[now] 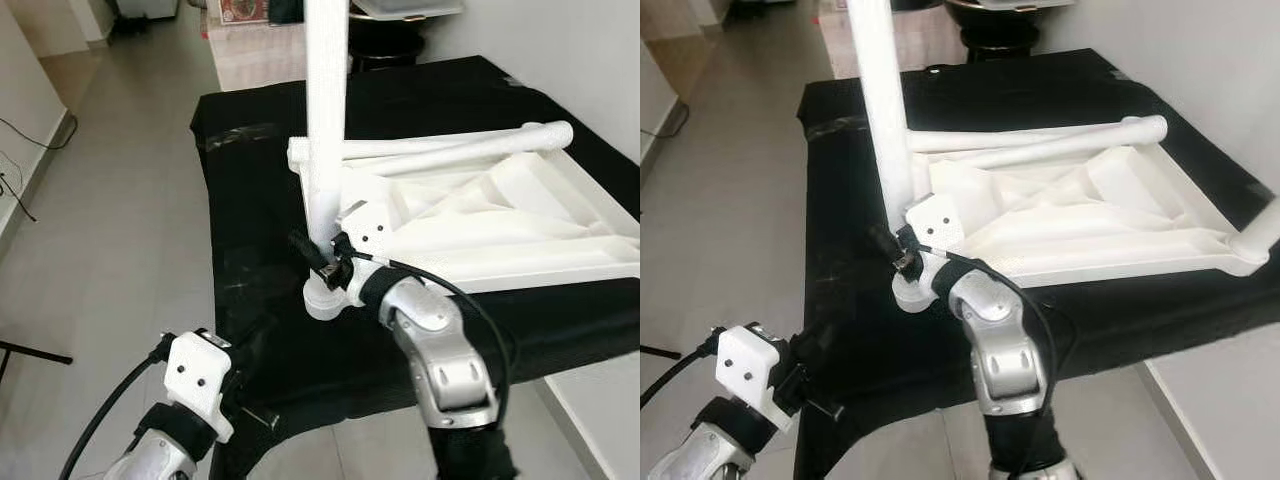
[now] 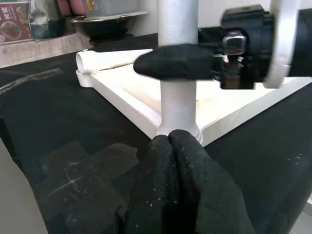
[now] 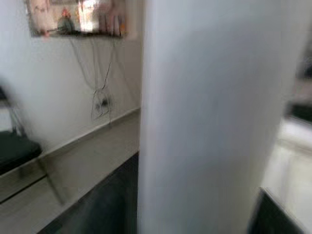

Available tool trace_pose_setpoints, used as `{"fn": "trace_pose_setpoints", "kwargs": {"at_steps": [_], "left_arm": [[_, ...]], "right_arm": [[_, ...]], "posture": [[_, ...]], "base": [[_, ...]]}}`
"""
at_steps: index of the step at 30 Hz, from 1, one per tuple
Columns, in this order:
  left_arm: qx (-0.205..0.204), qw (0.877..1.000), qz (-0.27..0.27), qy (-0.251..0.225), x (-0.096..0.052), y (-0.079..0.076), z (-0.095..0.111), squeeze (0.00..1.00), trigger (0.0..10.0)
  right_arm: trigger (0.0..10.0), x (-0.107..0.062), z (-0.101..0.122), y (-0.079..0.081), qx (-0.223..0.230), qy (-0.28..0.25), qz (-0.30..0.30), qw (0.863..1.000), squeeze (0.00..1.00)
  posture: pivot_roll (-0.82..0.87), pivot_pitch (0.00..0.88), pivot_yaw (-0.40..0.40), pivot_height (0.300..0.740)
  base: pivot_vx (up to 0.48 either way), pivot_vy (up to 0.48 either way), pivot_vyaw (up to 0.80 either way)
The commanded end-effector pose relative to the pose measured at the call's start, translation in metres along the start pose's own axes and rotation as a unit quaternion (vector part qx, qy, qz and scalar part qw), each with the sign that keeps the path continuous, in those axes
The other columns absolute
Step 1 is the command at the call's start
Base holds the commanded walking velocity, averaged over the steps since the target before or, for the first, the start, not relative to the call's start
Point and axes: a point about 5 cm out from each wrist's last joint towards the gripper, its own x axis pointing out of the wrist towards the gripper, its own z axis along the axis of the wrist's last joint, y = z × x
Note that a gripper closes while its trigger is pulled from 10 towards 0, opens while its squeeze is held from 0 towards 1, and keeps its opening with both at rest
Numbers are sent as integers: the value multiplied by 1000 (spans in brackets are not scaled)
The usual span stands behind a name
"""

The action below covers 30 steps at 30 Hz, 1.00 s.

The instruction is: Building children table

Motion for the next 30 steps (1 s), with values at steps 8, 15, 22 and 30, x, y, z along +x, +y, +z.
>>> {"fn": "trace_pose_setpoints", "kwargs": {"at_steps": [8, 15, 22, 30], "left_arm": [[-9, 1000, -2, 9, 0, -1, -5, 0, 10000], [-12, 1000, -2, 9, -4, -6, -1, 0, 10000], [-14, 1000, -5, 13, -8, -10, 1, 0, 10000], [-14, 1000, -7, 20, -15, -13, 3, 0, 10000]], "right_arm": [[10000, 6, 16, 7, -16, -34, 256, 966, 494], [10000, 17, 11, -23, -30, 23, 390, 920, 0], [10000, 19, 14, -31, -15, 25, 418, 908, 0], [0, 19, 15, -41, 7, 14, 458, 889, 0]], "posture": [[69, 145, -22, 740], [114, 182, -28, 740], [135, 204, -25, 740], [133, 225, -16, 740]], "base": [[0, 0, 0], [0, 0, 0], [0, 0, 0], [0, 0, 0]]}}
